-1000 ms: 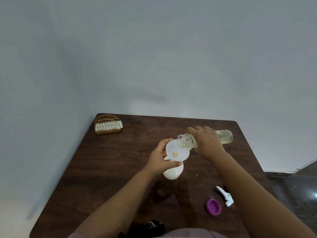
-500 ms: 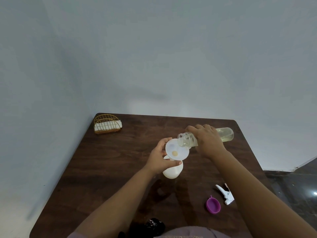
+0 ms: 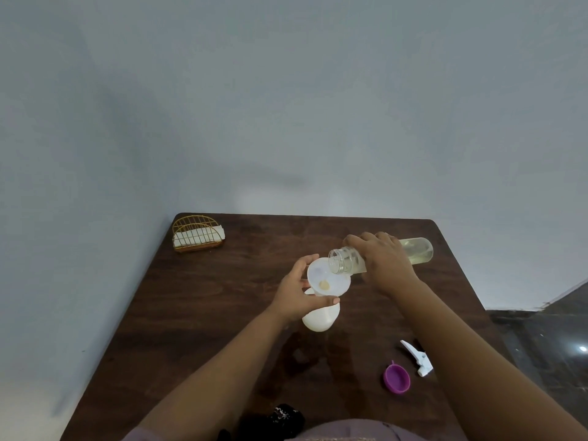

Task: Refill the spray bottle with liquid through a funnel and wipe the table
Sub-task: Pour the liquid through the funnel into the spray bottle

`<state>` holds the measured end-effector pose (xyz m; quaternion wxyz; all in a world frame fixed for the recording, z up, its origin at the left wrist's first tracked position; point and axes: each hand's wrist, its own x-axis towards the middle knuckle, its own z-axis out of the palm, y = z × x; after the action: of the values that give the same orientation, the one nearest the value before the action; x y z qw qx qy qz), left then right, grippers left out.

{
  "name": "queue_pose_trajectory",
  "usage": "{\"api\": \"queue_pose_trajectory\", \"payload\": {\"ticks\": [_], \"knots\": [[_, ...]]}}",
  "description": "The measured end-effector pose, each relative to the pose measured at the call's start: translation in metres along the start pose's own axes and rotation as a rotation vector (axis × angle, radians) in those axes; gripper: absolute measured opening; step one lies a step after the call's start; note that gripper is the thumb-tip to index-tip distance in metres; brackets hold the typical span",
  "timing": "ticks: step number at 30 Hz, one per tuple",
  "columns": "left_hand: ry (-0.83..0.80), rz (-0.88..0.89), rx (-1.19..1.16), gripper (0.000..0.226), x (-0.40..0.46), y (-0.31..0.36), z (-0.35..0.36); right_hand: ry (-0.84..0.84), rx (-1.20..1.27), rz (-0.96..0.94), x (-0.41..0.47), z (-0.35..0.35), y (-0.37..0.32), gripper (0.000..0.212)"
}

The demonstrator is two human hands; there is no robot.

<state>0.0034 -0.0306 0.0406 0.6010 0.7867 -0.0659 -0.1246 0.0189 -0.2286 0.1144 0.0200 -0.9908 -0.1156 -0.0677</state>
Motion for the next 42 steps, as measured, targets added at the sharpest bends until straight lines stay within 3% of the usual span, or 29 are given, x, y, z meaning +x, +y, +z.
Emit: {"api": "queue_pose_trajectory", "payload": {"ticks": [24, 42], "knots": [[-0.129, 0.013, 0.052, 0.083, 0.011, -0.002, -0.017, -0.024, 0.006, 0.158, -0.002, -0.004, -0.017, 0.05], [-0.132, 0.018, 0.07, 0.083, 0.012, 0.0, -0.02, 0.016, -0.006, 0.136, -0.003, -0.004, -0.01, 0.047]]}}
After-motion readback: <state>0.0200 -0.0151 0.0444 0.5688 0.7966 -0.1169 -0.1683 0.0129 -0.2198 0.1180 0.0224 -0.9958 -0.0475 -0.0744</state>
